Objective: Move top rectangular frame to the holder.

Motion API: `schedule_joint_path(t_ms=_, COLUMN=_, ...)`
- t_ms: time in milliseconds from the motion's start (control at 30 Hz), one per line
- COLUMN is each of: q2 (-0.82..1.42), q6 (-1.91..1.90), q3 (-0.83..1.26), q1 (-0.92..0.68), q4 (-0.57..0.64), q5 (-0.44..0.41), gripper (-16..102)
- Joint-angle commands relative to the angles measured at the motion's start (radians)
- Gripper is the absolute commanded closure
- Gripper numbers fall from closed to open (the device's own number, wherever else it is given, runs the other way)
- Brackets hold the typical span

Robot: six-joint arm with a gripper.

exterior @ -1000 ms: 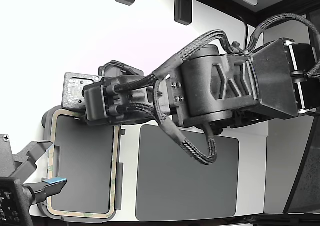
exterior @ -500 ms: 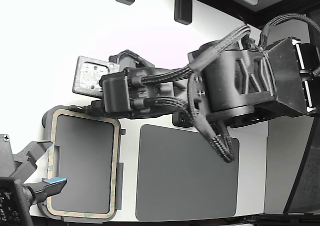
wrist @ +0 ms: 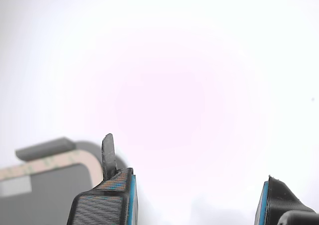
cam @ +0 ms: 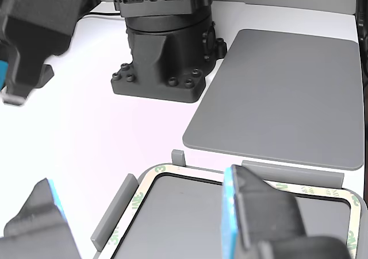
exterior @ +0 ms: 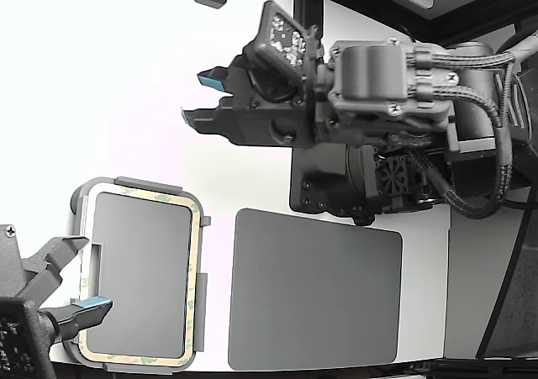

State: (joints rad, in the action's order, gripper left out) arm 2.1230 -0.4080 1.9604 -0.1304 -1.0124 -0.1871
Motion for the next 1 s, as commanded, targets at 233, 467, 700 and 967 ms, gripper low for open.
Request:
schedule_joint_path(t_ms=233, q2=0.408, q6=0.218, q3=0.265, q1=0.061, q4=0.072, q5=-0.029, gripper=-14)
schedule_joint_path(t_ms=467, q2=0.575, q6=0.272, q3=0.414, q1=0.061, q4=0.023, q5=-0.023, gripper=-14)
schedule_joint_path(t_ms=700, q2=0.831, q6=0.247, q3=0.627, q1=0.057, q4=0.014, q5=-0.038, gripper=-14)
schedule_joint_path(t_ms=967, q2=0.833, q6=0.252, q3=0.678, q1=0.049, q4=0.034, q5=-0.046, gripper=-14)
